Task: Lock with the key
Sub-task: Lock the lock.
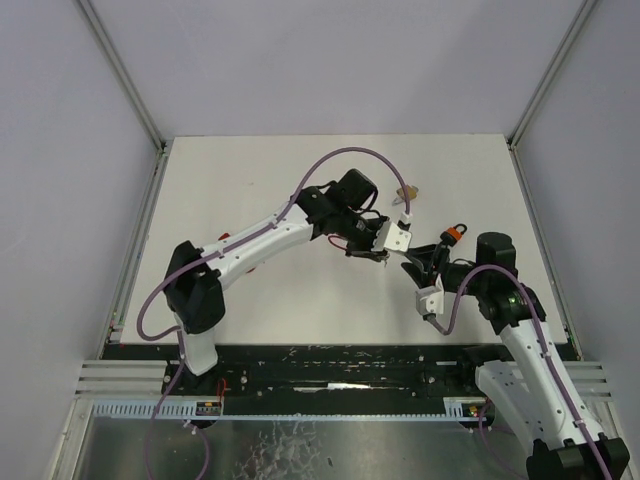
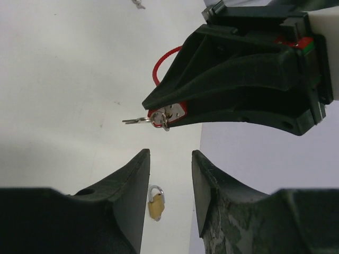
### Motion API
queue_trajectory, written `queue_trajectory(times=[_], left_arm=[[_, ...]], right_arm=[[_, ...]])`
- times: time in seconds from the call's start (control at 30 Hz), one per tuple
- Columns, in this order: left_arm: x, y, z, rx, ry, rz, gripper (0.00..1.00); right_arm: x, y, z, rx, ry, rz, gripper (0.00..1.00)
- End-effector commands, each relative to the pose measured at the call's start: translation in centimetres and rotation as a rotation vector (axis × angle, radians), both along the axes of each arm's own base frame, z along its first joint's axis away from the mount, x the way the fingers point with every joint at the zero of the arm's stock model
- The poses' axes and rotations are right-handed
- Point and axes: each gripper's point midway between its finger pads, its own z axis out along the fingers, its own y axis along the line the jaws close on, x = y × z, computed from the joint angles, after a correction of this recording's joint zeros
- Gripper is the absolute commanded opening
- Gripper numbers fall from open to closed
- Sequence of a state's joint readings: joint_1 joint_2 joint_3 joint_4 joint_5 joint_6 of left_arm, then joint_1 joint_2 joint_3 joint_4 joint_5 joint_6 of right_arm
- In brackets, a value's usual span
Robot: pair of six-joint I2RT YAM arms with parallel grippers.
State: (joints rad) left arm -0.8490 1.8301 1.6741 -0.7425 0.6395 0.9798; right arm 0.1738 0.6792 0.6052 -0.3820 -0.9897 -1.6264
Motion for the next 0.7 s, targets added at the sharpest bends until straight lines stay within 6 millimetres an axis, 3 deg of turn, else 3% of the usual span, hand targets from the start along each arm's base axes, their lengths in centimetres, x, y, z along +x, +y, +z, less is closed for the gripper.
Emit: queue_trajectory(times=[0.0,0.67], left_arm=[[-1.8,0.6,0.2,0.027,0.099,-0.045,0.00],[-2.2,-0.3,0.0,0.048,0.163,-0.098,0.00]], right_arm=[[-0.7,0.4,-0.9,-0.031,-0.026,0.067,0.43],[-0.7,2.2,-0.7,0.015,-0.064,0.133,0.32]])
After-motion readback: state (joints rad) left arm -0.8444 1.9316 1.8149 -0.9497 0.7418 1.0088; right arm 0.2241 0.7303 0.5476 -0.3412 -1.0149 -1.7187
